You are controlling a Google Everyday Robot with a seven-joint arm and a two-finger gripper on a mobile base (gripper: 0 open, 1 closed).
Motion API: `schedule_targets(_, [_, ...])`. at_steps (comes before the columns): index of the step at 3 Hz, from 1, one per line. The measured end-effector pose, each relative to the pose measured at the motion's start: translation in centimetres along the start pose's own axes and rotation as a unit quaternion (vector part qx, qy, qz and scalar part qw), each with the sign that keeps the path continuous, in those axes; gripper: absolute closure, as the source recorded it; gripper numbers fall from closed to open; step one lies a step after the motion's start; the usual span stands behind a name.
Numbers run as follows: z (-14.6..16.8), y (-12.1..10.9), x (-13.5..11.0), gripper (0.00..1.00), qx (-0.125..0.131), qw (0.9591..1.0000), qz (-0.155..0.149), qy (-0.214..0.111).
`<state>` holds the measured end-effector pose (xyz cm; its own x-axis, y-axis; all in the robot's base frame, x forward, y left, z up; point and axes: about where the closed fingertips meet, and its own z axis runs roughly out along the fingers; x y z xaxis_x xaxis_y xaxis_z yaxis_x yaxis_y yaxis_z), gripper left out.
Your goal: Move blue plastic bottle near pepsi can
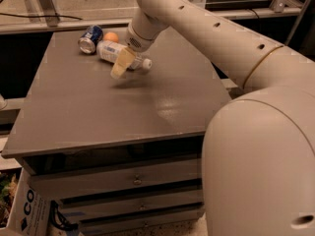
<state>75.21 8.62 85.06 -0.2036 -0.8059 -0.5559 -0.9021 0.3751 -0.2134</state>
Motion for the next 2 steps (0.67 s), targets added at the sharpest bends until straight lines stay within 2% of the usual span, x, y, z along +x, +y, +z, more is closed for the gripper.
schedule_targets(1, [-3.3, 0.9, 0.2, 0.00, 0.002, 0.9996, 0.001, -0.027])
schedule_targets(2, [-6.2, 1.7, 2.1, 0.00, 0.004, 0.9989, 0.004, -0.046])
